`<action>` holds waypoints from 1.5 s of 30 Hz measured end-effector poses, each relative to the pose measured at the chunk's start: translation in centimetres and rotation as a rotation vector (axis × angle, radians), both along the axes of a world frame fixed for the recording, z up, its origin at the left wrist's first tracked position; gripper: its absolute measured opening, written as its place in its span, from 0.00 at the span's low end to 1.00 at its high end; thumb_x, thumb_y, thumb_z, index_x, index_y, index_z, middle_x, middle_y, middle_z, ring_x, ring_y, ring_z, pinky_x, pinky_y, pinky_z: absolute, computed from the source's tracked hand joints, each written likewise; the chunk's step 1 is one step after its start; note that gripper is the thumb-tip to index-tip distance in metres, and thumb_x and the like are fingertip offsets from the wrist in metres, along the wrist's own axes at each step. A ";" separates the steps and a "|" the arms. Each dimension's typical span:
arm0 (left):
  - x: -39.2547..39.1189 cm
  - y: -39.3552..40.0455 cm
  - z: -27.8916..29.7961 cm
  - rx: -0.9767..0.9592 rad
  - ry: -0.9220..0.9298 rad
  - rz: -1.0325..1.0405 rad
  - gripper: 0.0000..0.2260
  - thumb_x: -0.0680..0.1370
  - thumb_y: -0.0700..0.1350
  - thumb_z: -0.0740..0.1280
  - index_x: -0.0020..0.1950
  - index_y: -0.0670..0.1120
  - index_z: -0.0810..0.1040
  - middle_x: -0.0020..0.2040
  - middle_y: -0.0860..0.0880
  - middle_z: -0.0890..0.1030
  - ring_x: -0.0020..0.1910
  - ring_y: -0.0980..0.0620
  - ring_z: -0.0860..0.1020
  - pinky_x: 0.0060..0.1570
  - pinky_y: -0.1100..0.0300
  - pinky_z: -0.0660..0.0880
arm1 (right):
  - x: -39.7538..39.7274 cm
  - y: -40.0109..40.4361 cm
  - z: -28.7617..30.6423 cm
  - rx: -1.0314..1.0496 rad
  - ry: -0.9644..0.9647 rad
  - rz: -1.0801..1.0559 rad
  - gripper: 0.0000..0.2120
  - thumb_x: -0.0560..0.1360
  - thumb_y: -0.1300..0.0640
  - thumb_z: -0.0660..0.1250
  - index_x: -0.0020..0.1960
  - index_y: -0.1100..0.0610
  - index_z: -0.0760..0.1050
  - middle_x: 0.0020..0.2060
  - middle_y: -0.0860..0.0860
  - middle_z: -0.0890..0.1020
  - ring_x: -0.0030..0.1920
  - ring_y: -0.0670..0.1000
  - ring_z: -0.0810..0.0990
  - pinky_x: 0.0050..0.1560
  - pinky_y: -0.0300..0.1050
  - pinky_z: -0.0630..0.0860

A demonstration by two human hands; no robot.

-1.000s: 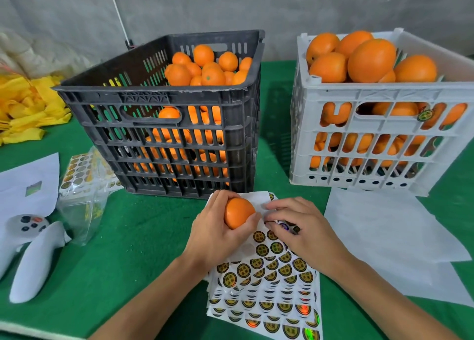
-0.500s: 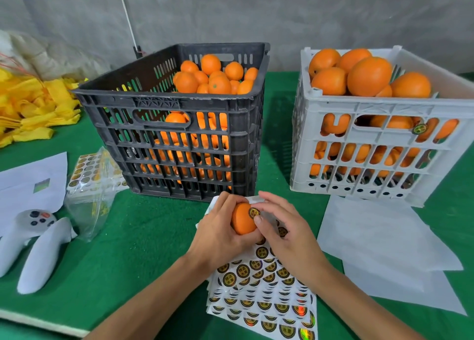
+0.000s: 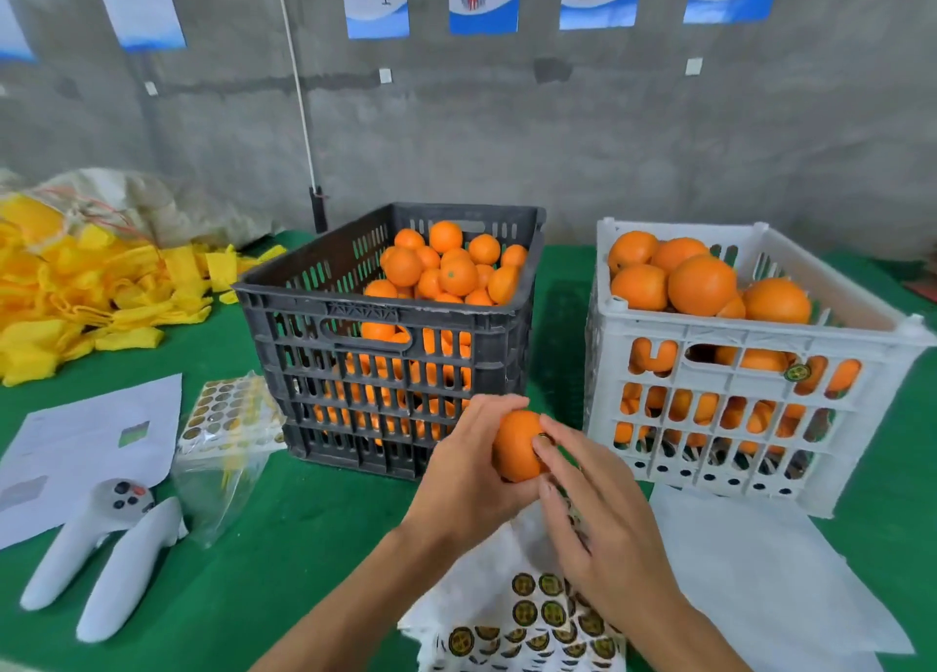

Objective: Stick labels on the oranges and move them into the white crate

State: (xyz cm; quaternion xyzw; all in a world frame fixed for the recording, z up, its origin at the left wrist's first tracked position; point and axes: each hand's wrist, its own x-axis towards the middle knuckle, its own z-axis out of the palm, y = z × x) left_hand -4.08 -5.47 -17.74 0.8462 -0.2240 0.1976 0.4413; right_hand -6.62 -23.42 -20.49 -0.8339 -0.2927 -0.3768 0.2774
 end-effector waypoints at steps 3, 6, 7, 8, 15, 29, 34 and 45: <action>2.2 -3.7 6.2 -0.076 -0.110 -0.033 0.30 0.70 0.54 0.77 0.68 0.60 0.66 0.65 0.62 0.70 0.62 0.64 0.74 0.56 0.65 0.79 | 1.9 -1.9 4.8 0.056 -0.205 -0.125 0.21 0.83 0.57 0.64 0.74 0.62 0.71 0.76 0.55 0.69 0.75 0.56 0.70 0.72 0.57 0.69; 4.8 -8.2 12.1 -0.097 -0.231 -0.121 0.29 0.73 0.46 0.78 0.71 0.53 0.70 0.68 0.55 0.70 0.64 0.56 0.75 0.59 0.49 0.80 | 3.7 -4.2 9.8 0.122 -0.295 -0.285 0.22 0.83 0.57 0.61 0.75 0.63 0.70 0.78 0.56 0.66 0.77 0.57 0.67 0.74 0.58 0.67; 5.7 -9.6 13.7 -0.098 -0.263 -0.132 0.28 0.74 0.45 0.78 0.71 0.51 0.71 0.68 0.53 0.71 0.65 0.52 0.76 0.60 0.46 0.79 | 4.3 -4.9 11.2 0.136 -0.290 -0.339 0.22 0.83 0.57 0.59 0.76 0.63 0.69 0.79 0.56 0.65 0.77 0.57 0.67 0.74 0.59 0.66; 6.4 -10.9 15.0 -0.088 -0.268 -0.135 0.27 0.75 0.44 0.77 0.72 0.50 0.72 0.69 0.52 0.72 0.65 0.50 0.76 0.61 0.44 0.78 | 4.7 -5.6 12.4 0.147 -0.271 -0.391 0.23 0.84 0.57 0.58 0.77 0.63 0.67 0.79 0.56 0.64 0.77 0.57 0.66 0.75 0.59 0.65; 10.3 -14.1 19.2 0.293 -0.114 -0.157 0.25 0.82 0.46 0.70 0.78 0.52 0.68 0.75 0.50 0.70 0.71 0.45 0.73 0.70 0.47 0.72 | 6.0 -6.9 16.5 0.214 0.004 -0.607 0.26 0.84 0.51 0.50 0.79 0.60 0.62 0.79 0.56 0.64 0.78 0.55 0.62 0.77 0.59 0.61; 14.4 11.8 19.1 0.705 0.489 0.335 0.18 0.80 0.60 0.69 0.49 0.44 0.80 0.48 0.46 0.80 0.51 0.45 0.79 0.49 0.55 0.73 | 11.4 0.0 20.1 -0.172 0.375 -0.811 0.23 0.80 0.41 0.59 0.69 0.53 0.76 0.73 0.56 0.71 0.75 0.59 0.64 0.77 0.59 0.56; 15.8 12.8 17.4 0.508 0.599 0.239 0.12 0.77 0.51 0.74 0.42 0.47 0.75 0.42 0.48 0.76 0.45 0.48 0.74 0.50 0.51 0.74 | 13.0 7.4 20.9 -0.148 0.295 -0.501 0.14 0.79 0.46 0.65 0.56 0.52 0.82 0.56 0.52 0.82 0.60 0.56 0.79 0.60 0.49 0.72; 17.4 12.5 16.6 0.562 0.640 0.212 0.09 0.75 0.49 0.74 0.41 0.49 0.75 0.43 0.46 0.74 0.42 0.47 0.71 0.42 0.52 0.69 | 22.8 16.7 19.8 -0.684 0.864 -0.340 0.10 0.77 0.49 0.68 0.51 0.56 0.77 0.49 0.54 0.78 0.51 0.57 0.77 0.48 0.48 0.76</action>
